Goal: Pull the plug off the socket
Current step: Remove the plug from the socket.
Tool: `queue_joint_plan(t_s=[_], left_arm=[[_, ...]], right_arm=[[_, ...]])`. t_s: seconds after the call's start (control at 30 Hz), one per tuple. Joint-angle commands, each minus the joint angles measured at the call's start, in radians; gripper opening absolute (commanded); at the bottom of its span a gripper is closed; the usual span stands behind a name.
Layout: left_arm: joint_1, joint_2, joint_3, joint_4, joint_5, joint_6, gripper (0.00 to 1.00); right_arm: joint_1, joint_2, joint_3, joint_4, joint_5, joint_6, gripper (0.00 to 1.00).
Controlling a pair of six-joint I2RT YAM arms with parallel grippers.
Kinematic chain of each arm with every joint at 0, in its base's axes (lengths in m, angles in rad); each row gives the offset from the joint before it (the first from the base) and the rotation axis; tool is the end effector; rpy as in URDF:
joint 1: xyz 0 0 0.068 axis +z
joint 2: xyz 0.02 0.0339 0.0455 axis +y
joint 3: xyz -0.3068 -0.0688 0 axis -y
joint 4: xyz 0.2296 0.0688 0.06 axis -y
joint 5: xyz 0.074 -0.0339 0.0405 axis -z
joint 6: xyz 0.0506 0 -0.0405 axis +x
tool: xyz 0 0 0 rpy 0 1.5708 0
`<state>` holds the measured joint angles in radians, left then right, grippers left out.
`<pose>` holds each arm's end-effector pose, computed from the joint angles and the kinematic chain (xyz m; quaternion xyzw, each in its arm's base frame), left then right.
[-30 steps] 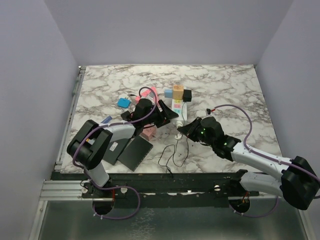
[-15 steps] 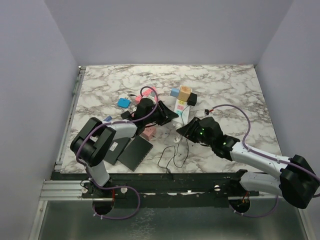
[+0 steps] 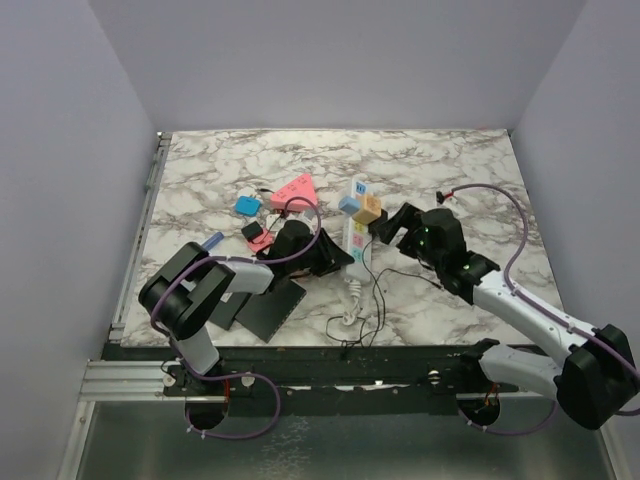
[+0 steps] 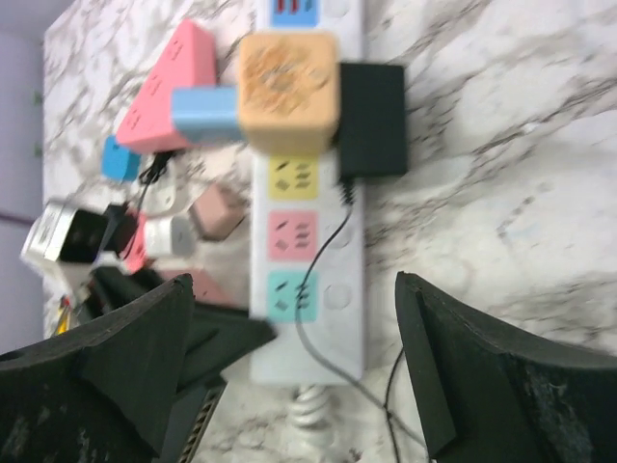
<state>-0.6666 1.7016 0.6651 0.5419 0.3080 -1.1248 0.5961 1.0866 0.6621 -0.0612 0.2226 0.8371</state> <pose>0.2547 -0.2199 0.1926 -0.1161 0.8442 -0.4777 0.2137 0.1885 0.1144 0.2876 0.1592 0.8380 0.2653 0.4494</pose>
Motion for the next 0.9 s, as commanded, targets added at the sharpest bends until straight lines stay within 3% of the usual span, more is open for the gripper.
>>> queue_joint_plan(t_s=[0.0,0.1,0.27,0.53,0.63,0.67,0.87], left_arm=[[-0.027,-0.047,-0.058,0.013,-0.052,0.0,0.17],[-0.042,-0.063,-0.093,0.01,-0.064,-0.002,0.17],[-0.047,-0.073,-0.123,0.01,-0.066,-0.001,0.17],[-0.049,-0.073,-0.126,-0.009,-0.079,0.019,0.17],[-0.048,-0.075,-0.123,-0.022,-0.086,0.028,0.17],[-0.048,-0.076,-0.115,-0.036,-0.09,0.037,0.17],[-0.048,-0.08,-0.108,-0.059,-0.094,0.052,0.17]], right_arm=[[-0.133,0.055,-0.009,0.031,-0.114,-0.143,0.89],[-0.203,0.128,-0.018,0.107,-0.212,-0.181,0.87],[-0.214,0.232,-0.02,0.213,-0.35,-0.268,0.84],[-0.215,0.352,-0.009,0.327,-0.367,-0.305,0.81],[-0.214,0.4,0.009,0.36,-0.393,-0.314,0.76],[-0.213,0.455,0.039,0.362,-0.402,-0.314,0.69],[-0.213,0.494,0.057,0.395,-0.41,-0.322,0.65]])
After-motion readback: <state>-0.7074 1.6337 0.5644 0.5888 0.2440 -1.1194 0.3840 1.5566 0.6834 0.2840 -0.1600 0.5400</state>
